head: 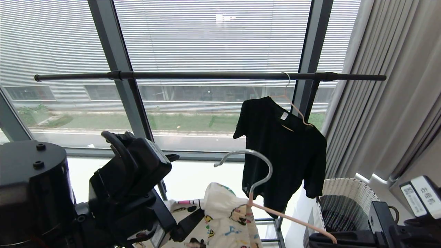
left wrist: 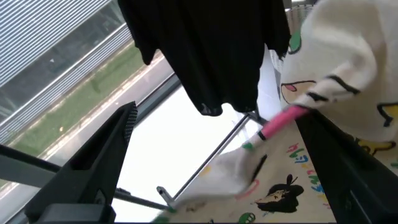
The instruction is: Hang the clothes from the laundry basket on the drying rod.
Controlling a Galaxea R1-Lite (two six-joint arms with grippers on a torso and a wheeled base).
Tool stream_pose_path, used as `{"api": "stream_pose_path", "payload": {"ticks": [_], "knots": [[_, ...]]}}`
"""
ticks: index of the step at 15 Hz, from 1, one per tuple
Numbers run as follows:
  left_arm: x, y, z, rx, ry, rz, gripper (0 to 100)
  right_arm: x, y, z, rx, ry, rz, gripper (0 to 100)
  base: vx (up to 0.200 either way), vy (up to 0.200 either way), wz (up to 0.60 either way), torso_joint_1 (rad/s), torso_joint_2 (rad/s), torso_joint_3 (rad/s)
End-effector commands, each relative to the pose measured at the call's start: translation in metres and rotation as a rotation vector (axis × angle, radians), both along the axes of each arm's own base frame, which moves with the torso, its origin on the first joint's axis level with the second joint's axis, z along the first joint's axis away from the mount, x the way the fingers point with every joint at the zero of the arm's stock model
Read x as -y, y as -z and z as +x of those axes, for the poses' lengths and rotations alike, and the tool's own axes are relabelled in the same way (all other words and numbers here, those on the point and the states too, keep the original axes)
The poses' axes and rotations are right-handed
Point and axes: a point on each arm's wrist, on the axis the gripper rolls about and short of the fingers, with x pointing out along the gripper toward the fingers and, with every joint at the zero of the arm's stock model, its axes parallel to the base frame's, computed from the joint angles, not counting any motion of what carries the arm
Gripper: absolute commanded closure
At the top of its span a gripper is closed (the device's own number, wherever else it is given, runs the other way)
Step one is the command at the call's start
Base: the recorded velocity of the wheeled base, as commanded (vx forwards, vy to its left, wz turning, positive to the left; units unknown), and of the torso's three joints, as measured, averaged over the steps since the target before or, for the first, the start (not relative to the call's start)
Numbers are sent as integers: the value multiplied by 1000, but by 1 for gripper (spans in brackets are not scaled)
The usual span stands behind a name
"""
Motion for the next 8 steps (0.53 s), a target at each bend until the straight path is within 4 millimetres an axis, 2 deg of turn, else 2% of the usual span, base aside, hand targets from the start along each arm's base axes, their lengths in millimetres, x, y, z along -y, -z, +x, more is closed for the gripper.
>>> {"api": "stream_pose_path", "payload": {"ticks": [1,4,7,8], "knots": [[3,4,-1,-13,21,13,0,5,-5,-5,22,-19,26,100,0,0,0,0,0,0],[8,11,-9,-37,101,26,0,3,-6,-8,37,-55,24,100,0,0,0,0,0,0],[9,12,-9,-43,105,30,0,0,-5,-14,42,-101,22,100,0,0,0,0,0,0],[10,13,-8,-44,105,31,100,-2,-5,-18,42,-127,23,100,0,0,0,0,0,0]]}}
